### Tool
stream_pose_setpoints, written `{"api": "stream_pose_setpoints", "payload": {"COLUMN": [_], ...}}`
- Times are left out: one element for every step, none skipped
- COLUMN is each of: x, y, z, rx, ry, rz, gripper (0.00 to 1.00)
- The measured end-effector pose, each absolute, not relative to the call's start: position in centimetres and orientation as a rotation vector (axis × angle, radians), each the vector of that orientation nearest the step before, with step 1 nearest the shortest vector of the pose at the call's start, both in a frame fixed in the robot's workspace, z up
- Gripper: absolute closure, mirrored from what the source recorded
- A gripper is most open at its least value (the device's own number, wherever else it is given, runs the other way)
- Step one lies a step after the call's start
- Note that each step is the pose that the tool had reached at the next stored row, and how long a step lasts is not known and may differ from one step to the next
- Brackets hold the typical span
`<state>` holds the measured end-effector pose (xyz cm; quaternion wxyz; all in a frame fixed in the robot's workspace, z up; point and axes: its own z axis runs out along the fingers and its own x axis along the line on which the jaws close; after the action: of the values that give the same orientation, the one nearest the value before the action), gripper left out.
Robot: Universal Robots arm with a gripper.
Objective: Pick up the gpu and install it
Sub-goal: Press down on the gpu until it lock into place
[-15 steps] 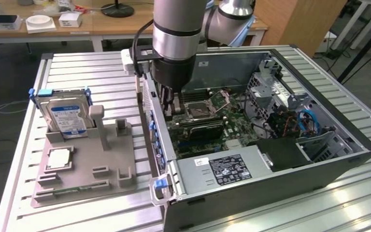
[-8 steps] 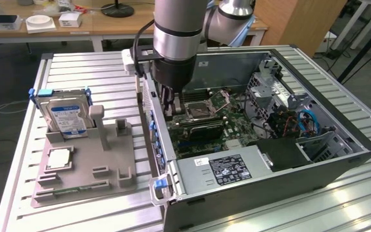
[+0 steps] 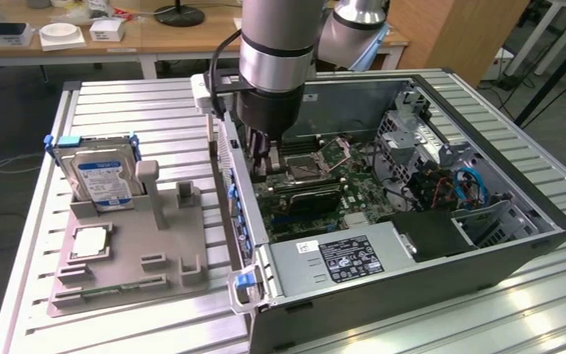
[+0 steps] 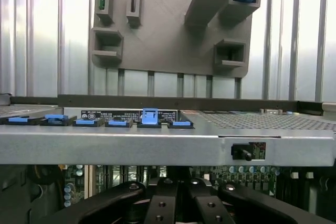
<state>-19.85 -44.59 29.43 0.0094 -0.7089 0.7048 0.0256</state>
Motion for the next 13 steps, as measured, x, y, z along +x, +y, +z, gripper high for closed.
{"api": "stream_pose_setpoints", "payload": {"x": [-19.85, -19.85, -19.85, -19.85, -19.86, -19.89, -19.95, -20.03, -20.09, -20.14, -20.17, -20.2, -20.23], "y": [-44.6, -44.59, -44.58, -44.58, -44.58, -44.58, -44.58, -44.58, -44.58, -44.58, -44.58, -44.58, -44.58], "z": [29.43, 29.43, 29.44, 29.48, 29.57, 29.63, 29.64, 29.66, 29.65, 29.66, 29.66, 29.66, 29.66], "rx": [-2.212, -2.209, -2.205, -2.203, -2.201, -2.199, -2.199, -2.198, -2.198, -2.198, -2.198, -2.198, -2.198], "ry": [2.202, 2.202, 2.203, 2.203, 2.204, 2.204, 2.205, 2.205, 2.205, 2.205, 2.205, 2.205, 2.205], "rz": [0.081, 0.084, 0.086, 0.088, 0.089, 0.09, 0.091, 0.091, 0.091, 0.091, 0.091, 0.091, 0.091], "gripper": [0.89, 0.89, 0.89, 0.89, 0.89, 0.89, 0.89, 0.89, 0.89, 0.89, 0.89, 0.89, 0.89]}}
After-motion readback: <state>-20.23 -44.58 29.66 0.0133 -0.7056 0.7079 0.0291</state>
